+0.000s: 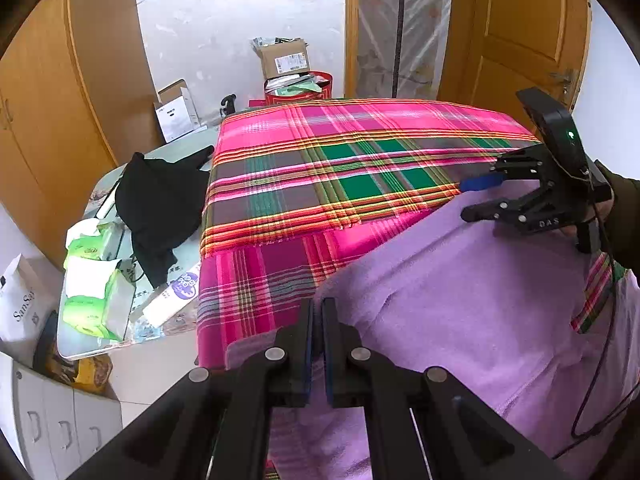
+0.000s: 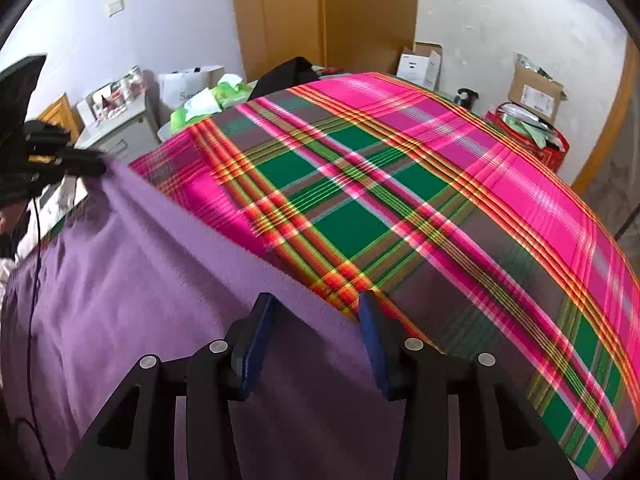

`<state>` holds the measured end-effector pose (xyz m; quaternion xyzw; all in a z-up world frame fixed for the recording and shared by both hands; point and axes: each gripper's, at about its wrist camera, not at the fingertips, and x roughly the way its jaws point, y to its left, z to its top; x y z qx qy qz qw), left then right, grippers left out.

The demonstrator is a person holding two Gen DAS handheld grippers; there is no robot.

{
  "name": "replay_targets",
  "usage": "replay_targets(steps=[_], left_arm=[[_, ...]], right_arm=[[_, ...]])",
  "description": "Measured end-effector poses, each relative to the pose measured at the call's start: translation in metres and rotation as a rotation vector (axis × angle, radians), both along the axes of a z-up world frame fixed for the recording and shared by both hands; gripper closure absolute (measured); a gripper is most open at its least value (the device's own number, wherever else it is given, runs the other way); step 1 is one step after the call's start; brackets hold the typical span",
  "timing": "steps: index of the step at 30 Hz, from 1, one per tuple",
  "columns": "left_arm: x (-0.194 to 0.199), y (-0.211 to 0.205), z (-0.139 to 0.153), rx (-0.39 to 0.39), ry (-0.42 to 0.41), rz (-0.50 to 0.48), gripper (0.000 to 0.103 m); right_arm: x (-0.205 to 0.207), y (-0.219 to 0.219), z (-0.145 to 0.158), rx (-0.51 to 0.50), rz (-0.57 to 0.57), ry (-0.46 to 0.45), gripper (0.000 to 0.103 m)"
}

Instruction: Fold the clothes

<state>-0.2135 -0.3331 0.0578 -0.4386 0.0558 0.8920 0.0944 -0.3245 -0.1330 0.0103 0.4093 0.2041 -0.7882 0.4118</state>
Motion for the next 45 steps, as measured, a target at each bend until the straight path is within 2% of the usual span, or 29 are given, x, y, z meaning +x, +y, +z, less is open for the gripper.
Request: replay_targets(steps=[8, 9, 11, 12, 13, 18, 24, 33, 39, 45], left_arm=[[0.009, -0.001, 0.01, 0.018, 0.028, 0.01, 0.099], [0.009, 0.0, 0.009, 0.016, 0.025, 0.011, 0.099], [0.009, 0.0, 0.007, 0.012, 0.018, 0.015, 0.099], [0.009, -0.001, 0.006, 0.016, 0.012, 0.018, 0.099], [0.008, -0.002, 0.005, 0.021, 0.008, 0.023, 0.099], [0.008, -0.001, 0.003, 0.018, -0.004, 0.043, 0.099], [0.015, 0.001, 0.012, 0.029, 0.012, 0.057, 0.099], [0.035, 0.003, 0.024, 0.03, 0.021, 0.059, 0.099], [0.048, 0.008, 0.032, -0.011, 0.038, 0.058, 0.099], [0.064, 0.007, 0.041, 0.008, 0.052, 0.06, 0.099]], right_arm=[[0.01, 0.0, 0.0, 0.033, 0.032, 0.006, 0.057], [0.011, 0.0, 0.001, 0.034, 0.031, 0.008, 0.059], [0.014, 0.0, 0.001, 0.03, 0.041, 0.004, 0.071], [0.016, 0.0, 0.001, 0.027, 0.051, -0.001, 0.084], [0.019, -0.001, 0.002, 0.03, 0.062, 0.004, 0.089], [0.033, -0.002, 0.006, 0.078, 0.054, 0.072, 0.096], [0.064, 0.005, 0.036, 0.049, 0.012, 0.193, 0.097], [0.104, 0.013, 0.061, 0.045, -0.005, 0.235, 0.097], [0.134, 0.014, 0.074, 0.04, -0.015, 0.275, 0.097], [0.164, 0.017, 0.087, 0.033, -0.02, 0.305, 0.097]])
